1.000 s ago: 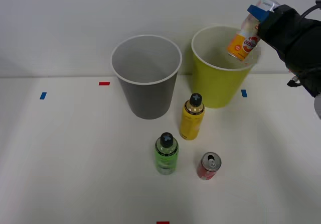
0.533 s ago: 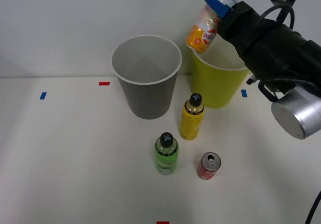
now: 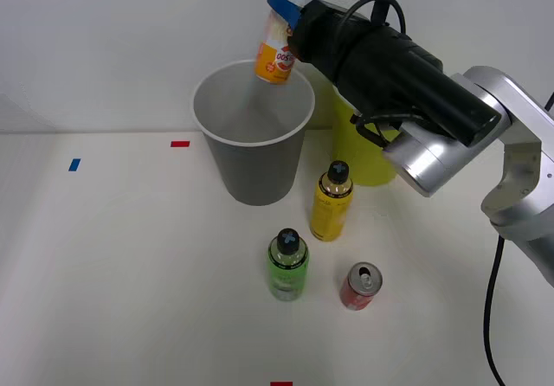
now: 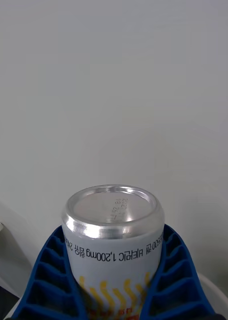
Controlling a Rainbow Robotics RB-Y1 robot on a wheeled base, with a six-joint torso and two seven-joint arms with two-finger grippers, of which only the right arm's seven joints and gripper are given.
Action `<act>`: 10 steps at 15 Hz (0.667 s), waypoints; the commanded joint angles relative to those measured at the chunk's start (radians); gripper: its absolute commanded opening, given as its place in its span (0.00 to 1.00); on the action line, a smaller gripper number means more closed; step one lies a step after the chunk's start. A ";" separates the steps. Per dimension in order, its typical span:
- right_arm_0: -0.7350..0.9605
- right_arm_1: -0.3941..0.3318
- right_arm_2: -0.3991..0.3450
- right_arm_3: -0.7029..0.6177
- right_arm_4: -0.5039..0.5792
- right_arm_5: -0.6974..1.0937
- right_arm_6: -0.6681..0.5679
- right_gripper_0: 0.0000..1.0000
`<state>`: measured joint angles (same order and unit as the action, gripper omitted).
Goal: Put cans in the gray bin, plastic bottles in the light green bin
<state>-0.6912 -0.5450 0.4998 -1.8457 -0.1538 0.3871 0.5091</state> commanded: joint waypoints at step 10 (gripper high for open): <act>-0.120 0.031 0.148 0.166 0.046 -0.034 0.003 0.12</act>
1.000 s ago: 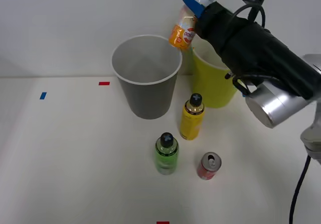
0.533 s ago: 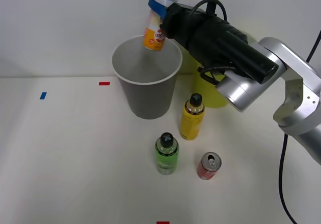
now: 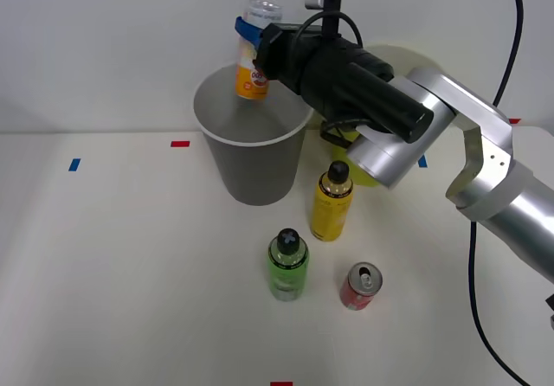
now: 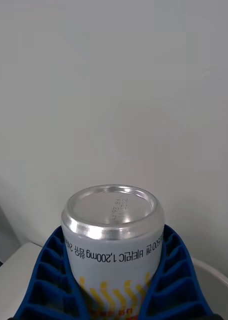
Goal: Put cans in the gray bin, plastic bottles in the light green bin
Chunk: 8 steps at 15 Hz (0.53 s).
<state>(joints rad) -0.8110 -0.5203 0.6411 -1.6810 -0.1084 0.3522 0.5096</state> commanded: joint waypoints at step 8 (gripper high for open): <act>-0.031 0.115 0.005 0.156 0.095 -0.058 -0.008 1.00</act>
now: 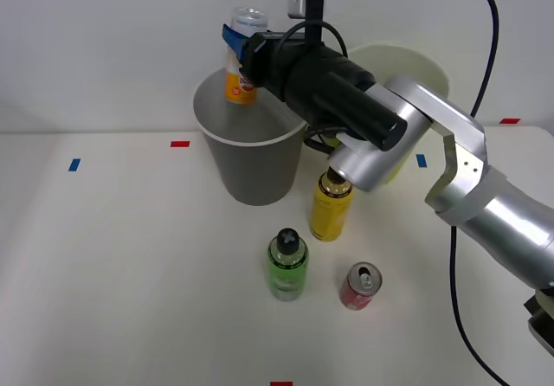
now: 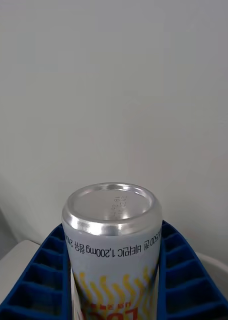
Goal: Put cans in the gray bin, plastic bottles in the light green bin
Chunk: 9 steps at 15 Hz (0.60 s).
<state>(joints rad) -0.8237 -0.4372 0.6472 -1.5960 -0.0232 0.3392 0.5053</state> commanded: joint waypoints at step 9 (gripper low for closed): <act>-0.026 -0.018 -0.006 0.056 -0.021 -0.100 -0.028 1.00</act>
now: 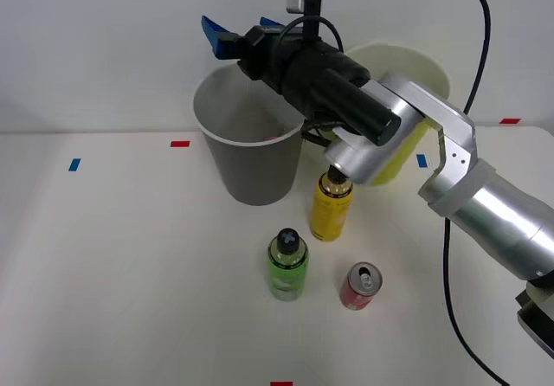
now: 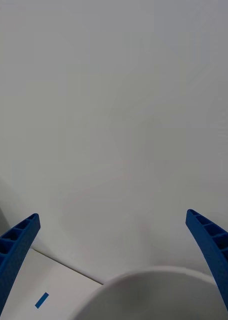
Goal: Put cans in the gray bin, plastic bottles in the light green bin
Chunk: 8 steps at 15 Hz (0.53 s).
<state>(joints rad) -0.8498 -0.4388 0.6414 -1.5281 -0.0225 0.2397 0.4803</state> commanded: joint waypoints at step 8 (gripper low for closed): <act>0.149 -0.123 -0.104 -0.216 -0.051 0.000 -0.014 1.00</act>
<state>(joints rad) -0.7472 -0.5439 0.5765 -1.6961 -0.0724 0.2390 0.4672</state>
